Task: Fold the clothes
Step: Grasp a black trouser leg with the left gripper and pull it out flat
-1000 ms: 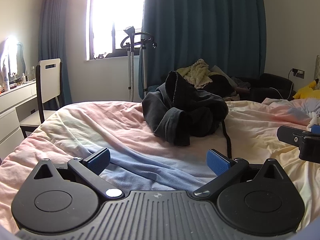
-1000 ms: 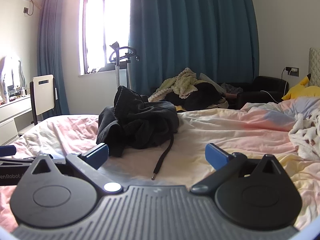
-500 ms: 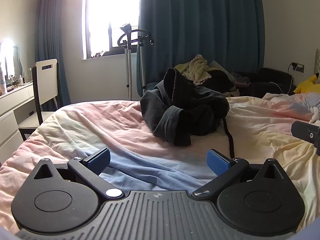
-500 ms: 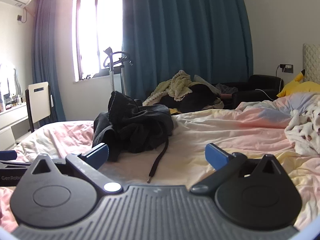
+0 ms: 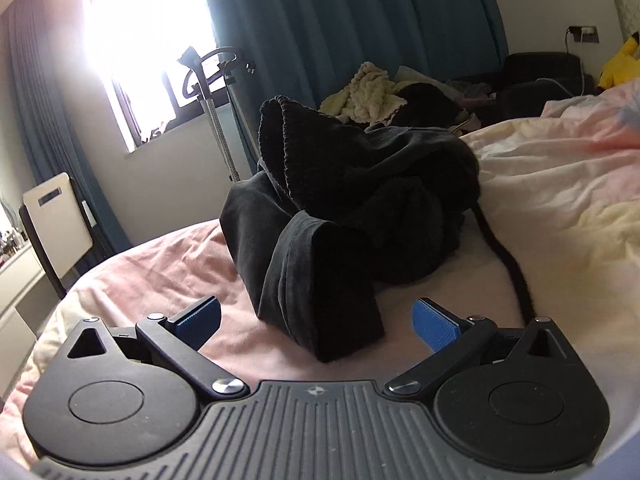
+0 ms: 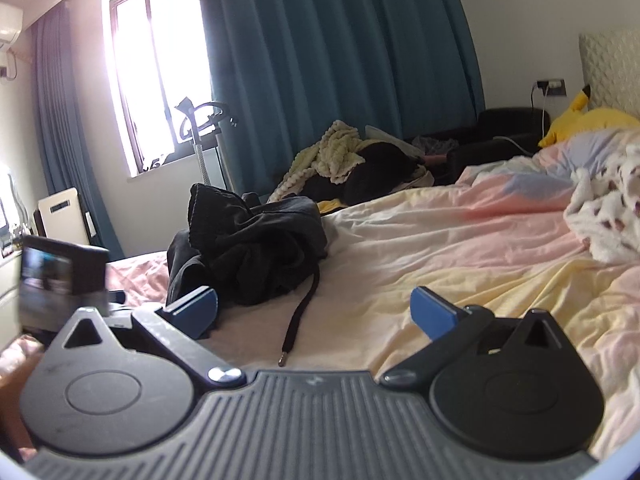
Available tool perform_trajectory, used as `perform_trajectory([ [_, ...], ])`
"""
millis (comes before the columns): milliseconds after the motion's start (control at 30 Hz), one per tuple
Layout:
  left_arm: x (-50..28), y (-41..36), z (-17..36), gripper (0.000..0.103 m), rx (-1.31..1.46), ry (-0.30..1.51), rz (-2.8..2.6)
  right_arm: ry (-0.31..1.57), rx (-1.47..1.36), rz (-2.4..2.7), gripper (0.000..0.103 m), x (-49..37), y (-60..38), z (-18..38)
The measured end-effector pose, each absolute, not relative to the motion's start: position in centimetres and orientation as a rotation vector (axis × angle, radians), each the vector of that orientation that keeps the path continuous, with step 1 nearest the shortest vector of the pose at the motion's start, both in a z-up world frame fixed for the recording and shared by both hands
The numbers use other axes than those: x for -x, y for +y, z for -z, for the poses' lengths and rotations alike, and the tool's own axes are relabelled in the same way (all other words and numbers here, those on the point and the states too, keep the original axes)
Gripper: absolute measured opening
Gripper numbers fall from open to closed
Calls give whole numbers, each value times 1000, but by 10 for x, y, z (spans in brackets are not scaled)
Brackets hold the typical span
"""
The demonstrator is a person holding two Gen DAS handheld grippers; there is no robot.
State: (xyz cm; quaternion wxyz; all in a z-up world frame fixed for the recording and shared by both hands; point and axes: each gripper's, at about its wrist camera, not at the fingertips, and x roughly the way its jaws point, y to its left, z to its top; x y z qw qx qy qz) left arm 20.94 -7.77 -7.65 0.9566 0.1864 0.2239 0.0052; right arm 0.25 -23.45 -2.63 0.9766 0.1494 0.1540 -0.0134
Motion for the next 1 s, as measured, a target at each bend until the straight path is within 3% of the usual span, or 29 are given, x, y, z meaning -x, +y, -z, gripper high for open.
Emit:
perform_trajectory([
  [133,-261,-80,102,95,-358,492,-96,350,-348,34,103,-15,-247,37],
  [233,-294,-81,117,84,-344,522,-154,373,-374,40,103,-25,-256,48],
  [300,-307,-78,115,65,-339,530,-195,391,-378,40,103,-33,-260,57],
  [367,-307,-69,109,32,-269,521,-210,410,-387,36,103,-39,-263,64],
  [433,-299,-54,101,25,-165,497,-220,419,-402,28,103,-44,-266,69],
  [1000,-144,66,-19,7,200,290,-304,293,-212,-85,103,-21,-235,57],
])
